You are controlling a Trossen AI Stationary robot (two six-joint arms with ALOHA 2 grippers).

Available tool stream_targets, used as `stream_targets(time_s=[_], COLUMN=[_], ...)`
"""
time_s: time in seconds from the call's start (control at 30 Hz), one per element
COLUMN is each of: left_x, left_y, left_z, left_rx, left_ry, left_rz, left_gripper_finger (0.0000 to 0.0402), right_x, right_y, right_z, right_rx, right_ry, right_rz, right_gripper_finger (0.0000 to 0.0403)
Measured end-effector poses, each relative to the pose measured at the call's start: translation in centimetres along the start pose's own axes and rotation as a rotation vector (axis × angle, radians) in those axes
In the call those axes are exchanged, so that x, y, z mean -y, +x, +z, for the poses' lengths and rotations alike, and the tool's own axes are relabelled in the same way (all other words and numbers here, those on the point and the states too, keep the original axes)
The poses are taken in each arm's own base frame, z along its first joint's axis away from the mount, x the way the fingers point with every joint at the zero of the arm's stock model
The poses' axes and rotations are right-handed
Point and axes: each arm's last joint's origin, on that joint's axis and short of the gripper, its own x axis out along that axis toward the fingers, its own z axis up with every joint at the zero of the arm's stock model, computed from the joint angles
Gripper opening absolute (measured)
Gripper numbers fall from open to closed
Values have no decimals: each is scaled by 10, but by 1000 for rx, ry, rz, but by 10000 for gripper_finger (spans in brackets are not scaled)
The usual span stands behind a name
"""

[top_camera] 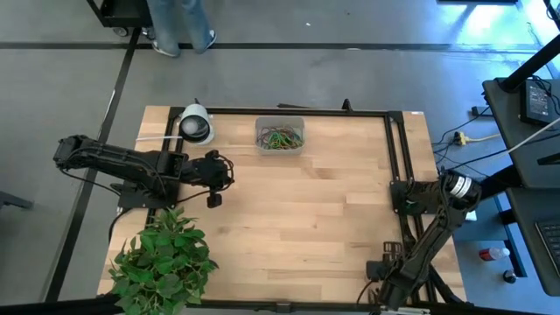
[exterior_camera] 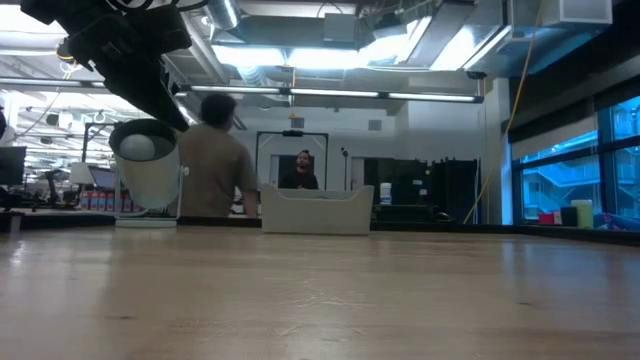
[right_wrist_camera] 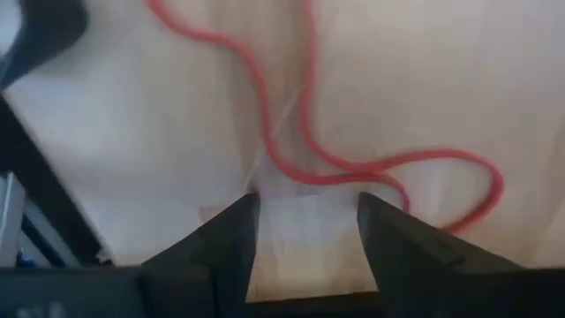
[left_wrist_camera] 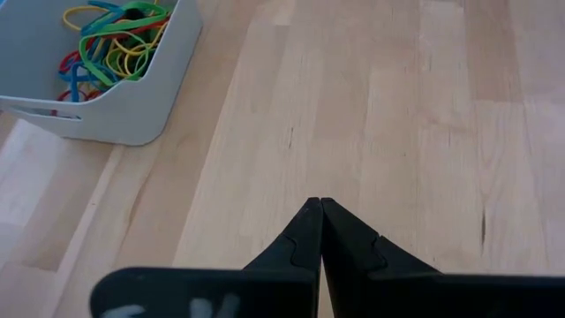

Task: Pick and place rubber bands into bin
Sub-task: Put the red rubber band into the white bin

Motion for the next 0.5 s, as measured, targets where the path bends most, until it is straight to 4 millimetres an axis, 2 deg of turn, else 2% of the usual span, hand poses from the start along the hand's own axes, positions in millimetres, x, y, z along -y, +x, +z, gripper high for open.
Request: stream_targets(time_s=[0.1,0.27,0.37,0.5], left_x=[0,0,0,0], left_y=[0,0,0,0], left_z=[0,0,0,0], left_rx=[0,1,1,1], left_ry=[0,1,1,2], left_rz=[0,0,0,1], left_gripper_finger=[1,1,1,1], right_x=[-2,-2,-2,-3], right_y=[7,14,14,11], right_z=[3,5,7,13], right_rx=[29,24,57,69], right_ry=[-63,-71,-85,-152], right_rz=[-25,-67,-74,-71], right_gripper_finger=[198,187,154,84])
